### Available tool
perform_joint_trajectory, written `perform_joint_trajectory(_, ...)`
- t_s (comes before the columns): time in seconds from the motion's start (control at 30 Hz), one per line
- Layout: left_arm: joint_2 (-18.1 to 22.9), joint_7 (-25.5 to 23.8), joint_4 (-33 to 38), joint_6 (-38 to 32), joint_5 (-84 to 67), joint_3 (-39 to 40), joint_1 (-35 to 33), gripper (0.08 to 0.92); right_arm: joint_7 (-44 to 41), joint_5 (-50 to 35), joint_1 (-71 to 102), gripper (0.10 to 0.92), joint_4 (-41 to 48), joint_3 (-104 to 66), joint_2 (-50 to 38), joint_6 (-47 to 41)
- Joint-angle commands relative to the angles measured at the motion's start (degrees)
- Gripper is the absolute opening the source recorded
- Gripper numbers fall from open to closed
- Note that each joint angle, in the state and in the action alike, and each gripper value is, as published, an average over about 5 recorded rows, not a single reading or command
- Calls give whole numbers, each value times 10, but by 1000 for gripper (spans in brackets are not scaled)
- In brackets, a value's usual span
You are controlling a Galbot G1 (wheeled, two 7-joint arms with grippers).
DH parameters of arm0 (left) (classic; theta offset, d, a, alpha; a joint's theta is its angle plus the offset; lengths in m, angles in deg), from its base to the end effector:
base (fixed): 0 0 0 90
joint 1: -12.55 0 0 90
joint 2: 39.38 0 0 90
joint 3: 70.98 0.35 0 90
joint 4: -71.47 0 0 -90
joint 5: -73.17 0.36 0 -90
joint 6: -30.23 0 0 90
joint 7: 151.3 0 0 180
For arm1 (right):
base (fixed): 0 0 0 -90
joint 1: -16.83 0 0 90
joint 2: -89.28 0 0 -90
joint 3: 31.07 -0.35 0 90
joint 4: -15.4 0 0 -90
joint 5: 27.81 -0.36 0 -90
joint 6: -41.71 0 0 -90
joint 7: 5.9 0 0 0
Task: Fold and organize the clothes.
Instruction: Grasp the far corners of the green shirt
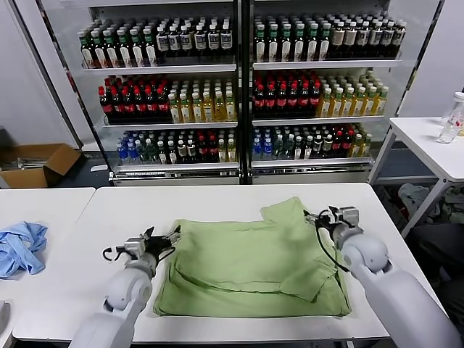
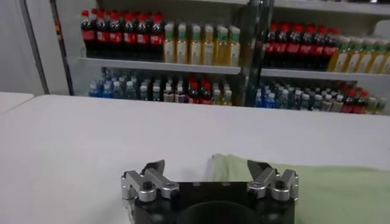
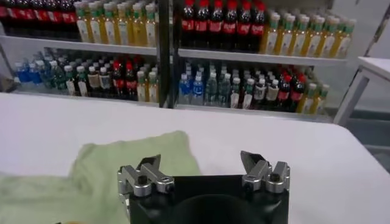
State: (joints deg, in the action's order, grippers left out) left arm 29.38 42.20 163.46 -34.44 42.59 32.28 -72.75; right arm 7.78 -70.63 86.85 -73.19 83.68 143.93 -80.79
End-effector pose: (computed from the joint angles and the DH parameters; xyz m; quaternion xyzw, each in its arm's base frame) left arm 0.3772 0.0453 -0.3146 -0.0144 -0.9759 0.0260 0.2161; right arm 0.4370 -0.0847 -0.2453 0.0546 -0.9666 0.0451 0.2462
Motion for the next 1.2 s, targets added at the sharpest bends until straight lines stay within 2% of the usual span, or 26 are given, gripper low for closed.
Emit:
perform_joint_trajectory(0.03, 21, 2, -130, -2, 26, 43, 108, 822, -27, -20, -150, 823, 182, 81, 63, -7)
perform_joint_trajectory(0.17, 38, 1, -146, -2, 35, 45, 116, 823, -28, -16, -151, 823, 204, 87, 80, -8)
perform_joint_trajectory(0.33, 39, -2, -146, 0, 35, 50, 108, 820, -30, -15, -135, 823, 204, 89, 79, -8)
perform_joint_trajectory(0.43, 36, -4, -141, -3, 26, 53, 97, 783, -32, -16, -125, 821, 199, 90, 75, -8)
perform_joint_trajectory(0.57, 34, -11, -123, -2, 10, 54, 78, 681, -38, -18, -111, 787, 189, 95, 68, -8)
perform_joint_trajectory(0.93, 31, -25, -92, -8, -22, 41, 41, 360, -55, -36, -83, 482, 166, 82, 54, -7)
perform_joint_trajectory(1.2, 25, -29, -49, -55, -52, 20, 11, 133, -54, -38, -49, 248, 81, 38, 31, 20)
